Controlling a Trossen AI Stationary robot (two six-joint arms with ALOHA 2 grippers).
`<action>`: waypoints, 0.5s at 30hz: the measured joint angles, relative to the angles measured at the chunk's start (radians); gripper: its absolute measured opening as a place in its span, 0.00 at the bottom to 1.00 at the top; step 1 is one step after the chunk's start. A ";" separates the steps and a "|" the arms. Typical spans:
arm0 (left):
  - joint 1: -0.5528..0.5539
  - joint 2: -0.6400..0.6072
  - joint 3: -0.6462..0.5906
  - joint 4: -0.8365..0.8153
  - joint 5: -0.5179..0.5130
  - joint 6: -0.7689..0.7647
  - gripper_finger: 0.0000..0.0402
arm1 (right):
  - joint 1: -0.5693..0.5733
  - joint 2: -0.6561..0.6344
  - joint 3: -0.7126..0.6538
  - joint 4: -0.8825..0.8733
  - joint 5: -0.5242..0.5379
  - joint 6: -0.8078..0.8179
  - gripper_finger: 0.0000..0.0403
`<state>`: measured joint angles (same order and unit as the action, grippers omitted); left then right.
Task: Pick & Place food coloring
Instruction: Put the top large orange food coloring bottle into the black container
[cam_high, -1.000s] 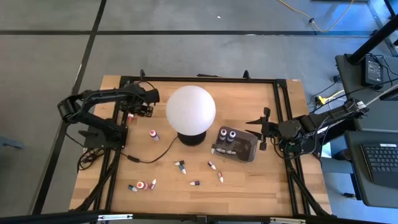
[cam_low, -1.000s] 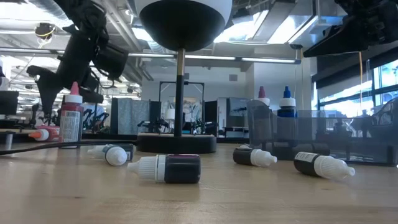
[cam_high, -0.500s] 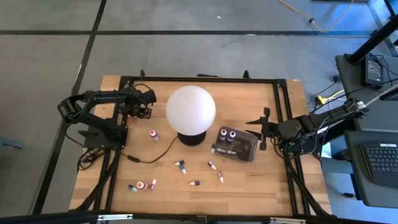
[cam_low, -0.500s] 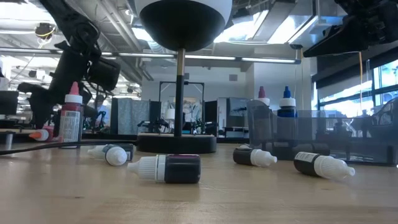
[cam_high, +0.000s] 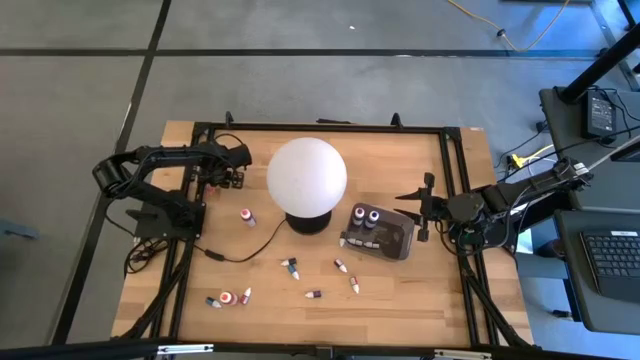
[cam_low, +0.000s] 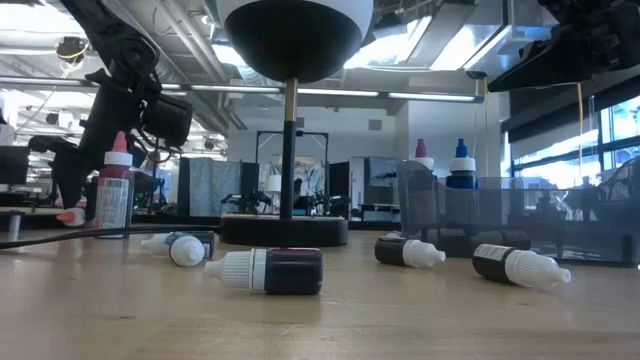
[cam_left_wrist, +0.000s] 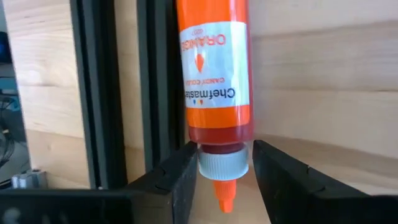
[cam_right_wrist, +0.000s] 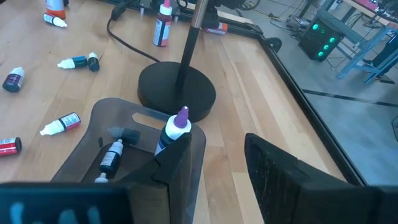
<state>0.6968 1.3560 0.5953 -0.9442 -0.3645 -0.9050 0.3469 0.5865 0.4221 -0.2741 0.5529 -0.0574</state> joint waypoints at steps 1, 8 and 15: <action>0.000 0.000 0.000 0.004 0.001 0.000 0.36 | 0.000 0.000 0.000 0.000 0.000 0.000 0.38; 0.000 0.030 0.000 0.000 0.000 0.000 0.33 | 0.000 0.000 0.000 0.000 0.000 0.000 0.38; 0.001 0.085 0.000 0.003 -0.015 -0.001 0.36 | 0.000 0.000 0.000 0.000 0.000 0.000 0.38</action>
<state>0.6975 1.4411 0.5953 -0.9408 -0.3791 -0.9059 0.3470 0.5865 0.4221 -0.2741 0.5529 -0.0574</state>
